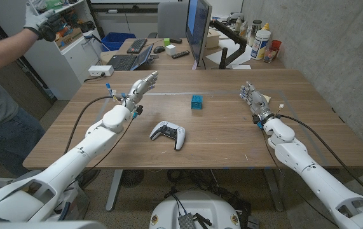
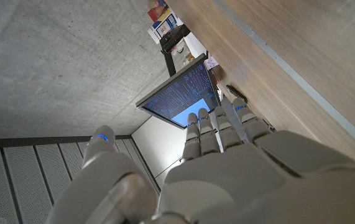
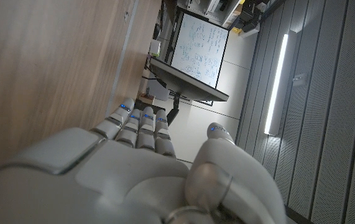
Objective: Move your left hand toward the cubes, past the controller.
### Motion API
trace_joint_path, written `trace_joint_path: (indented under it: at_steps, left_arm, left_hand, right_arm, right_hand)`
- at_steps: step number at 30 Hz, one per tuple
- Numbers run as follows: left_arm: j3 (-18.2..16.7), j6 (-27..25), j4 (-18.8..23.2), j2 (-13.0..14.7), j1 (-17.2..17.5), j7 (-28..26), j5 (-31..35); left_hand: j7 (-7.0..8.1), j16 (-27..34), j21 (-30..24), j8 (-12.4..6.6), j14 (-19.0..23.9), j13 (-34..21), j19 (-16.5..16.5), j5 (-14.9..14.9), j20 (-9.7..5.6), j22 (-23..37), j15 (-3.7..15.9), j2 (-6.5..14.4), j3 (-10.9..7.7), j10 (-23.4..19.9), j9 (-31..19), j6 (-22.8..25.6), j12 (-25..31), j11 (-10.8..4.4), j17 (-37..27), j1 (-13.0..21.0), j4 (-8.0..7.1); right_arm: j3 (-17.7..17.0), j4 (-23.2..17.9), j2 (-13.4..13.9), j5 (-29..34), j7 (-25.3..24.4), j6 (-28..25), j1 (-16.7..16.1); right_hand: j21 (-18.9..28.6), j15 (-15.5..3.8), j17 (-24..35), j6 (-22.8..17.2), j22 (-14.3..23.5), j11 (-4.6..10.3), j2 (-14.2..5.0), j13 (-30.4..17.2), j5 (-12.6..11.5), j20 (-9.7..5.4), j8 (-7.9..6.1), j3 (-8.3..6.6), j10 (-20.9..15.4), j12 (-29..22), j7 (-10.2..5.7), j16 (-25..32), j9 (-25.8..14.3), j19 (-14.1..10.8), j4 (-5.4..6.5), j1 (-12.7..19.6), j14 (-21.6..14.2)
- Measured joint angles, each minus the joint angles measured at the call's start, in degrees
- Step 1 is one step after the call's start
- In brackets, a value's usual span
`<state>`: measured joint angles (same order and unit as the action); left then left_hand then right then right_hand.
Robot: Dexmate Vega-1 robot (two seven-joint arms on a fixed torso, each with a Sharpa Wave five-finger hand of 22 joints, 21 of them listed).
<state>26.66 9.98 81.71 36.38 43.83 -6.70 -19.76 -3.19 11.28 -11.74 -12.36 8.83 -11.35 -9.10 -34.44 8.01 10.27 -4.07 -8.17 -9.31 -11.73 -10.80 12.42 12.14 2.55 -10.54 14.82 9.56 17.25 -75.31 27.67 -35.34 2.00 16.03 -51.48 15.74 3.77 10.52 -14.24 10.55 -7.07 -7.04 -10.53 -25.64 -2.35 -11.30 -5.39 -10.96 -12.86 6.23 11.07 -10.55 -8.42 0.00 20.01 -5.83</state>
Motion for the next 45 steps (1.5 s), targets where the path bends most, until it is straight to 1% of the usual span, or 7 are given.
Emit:
trace_joint_path:
  at_steps: [9,15,19,22,31,40,45]
  left_arm:
    - [1.5,-2.7,2.1,1.8,-1.4,-0.8,3.4]
    - [2.6,-4.4,3.6,3.2,-2.4,-0.9,5.8]
    - [3.5,-5.6,4.6,4.5,-3.2,-0.6,7.6]
    - [4.1,-6.7,5.2,5.6,-4.0,-0.2,9.2]
    - [6.7,-8.8,6.9,7.6,-6.3,1.6,13.3]
    - [8.9,-9.6,7.1,8.1,-8.8,3.5,16.7]
    - [10.5,-9.6,5.9,7.3,-10.9,4.6,18.2]
  left_hand:
    - [1.37,0.0,-0.2,0.4,0.3,0.0,-0.3,-0.3,0.29,0.0,0.32,0.1,-0.41,1.0,0.0,-1.4,0.0,-1.03,0.0,2.9,0.4]
    - [1.4,0.0,-0.2,0.4,0.3,0.0,-0.3,-0.7,0.29,0.0,0.32,0.1,-0.49,1.4,-0.3,-1.4,-0.3,-1.37,0.0,4.2,0.49]
    - [1.68,0.0,-0.2,0.4,0.3,0.0,-0.3,-0.7,0.28,0.0,0.32,0.3,-0.64,1.4,-0.3,-1.7,-0.3,-2.04,0.0,5.2,0.63]
    - [1.99,0.0,-0.2,0.4,0.3,0.0,-0.3,-0.7,0.28,0.0,0.32,0.3,-0.64,1.4,-0.3,-2.0,-0.3,-2.05,-0.3,5.7,0.63]
    - [2.2,0.0,-0.2,0.4,0.3,-0.3,-0.3,-1.0,0.28,0.0,0.32,0.5,-0.88,1.6,-0.3,-1.8,-0.3,-2.2,-0.3,7.4,0.87]
    - [2.4,0.0,-0.2,0.4,0.6,-0.3,-0.5,-1.0,0.52,0.0,0.61,0.5,-1.44,1.8,-0.3,-1.6,-0.3,-2.36,-0.3,9.1,0.94]
    - [2.52,0.0,-0.2,0.4,0.6,-0.3,-0.5,-1.2,0.52,0.0,0.61,0.3,-1.44,1.9,-0.3,-1.7,-0.3,-2.49,-0.3,10.1,0.94]
  right_arm:
    - [-0.2,-0.3,0.2,-0.2,0.0,0.3,-0.4]
    - [-0.3,-0.6,0.4,-0.3,-0.2,0.4,-0.6]
    - [-0.4,-0.8,0.5,-0.4,-0.3,0.4,-0.9]
    - [-0.4,-1.1,0.7,-0.5,-0.6,0.4,-1.2]
    - [-0.6,-1.9,1.3,-0.7,-1.0,0.4,-1.9]
    - [-0.7,-2.8,1.8,-0.7,-1.6,0.3,-2.5]
    - [-0.9,-3.2,2.0,-0.8,-2.2,0.2,-3.0]
  right_hand:
    - [-0.3,0.0,0.0,-0.3,0.0,-0.21,0.0,0.0,0.0,0.0,0.0,0.24,-0.2,0.0,-0.3,0.0,0.0,0.0,-0.24,0.0,0.0]
    - [-0.3,0.0,0.0,-0.3,0.0,-0.21,0.0,0.0,0.0,0.23,0.0,0.24,-0.2,0.0,-0.29,0.0,0.0,0.2,-0.24,0.0,0.0]
    - [-0.7,0.0,0.0,-0.6,0.0,-0.21,0.0,0.0,0.0,0.4,0.0,0.24,-0.2,0.0,-0.61,0.0,0.0,0.4,-0.24,0.0,0.0]
    - [-0.9,0.0,0.0,-0.6,0.0,0.1,0.0,0.0,0.0,0.0,0.0,0.24,-0.5,0.0,-0.61,0.0,0.0,0.8,-0.23,0.0,0.0]
    - [-0.9,-0.09,0.0,-0.6,0.0,-0.1,0.0,0.0,0.0,0.22,0.0,0.48,-0.7,0.0,-0.6,0.0,0.0,0.6,-0.47,0.0,-1.1]
    - [-0.9,-0.09,0.0,-0.6,0.0,-0.1,0.0,0.0,0.0,0.22,0.0,0.48,-0.7,0.0,-0.6,0.0,0.0,0.6,-0.47,0.0,-1.1]
    - [-1.1,-0.09,0.0,-1.0,0.0,-0.1,0.0,0.0,0.0,0.22,0.0,0.47,-0.7,0.0,-0.59,0.0,0.0,0.6,-0.47,0.0,-1.1]
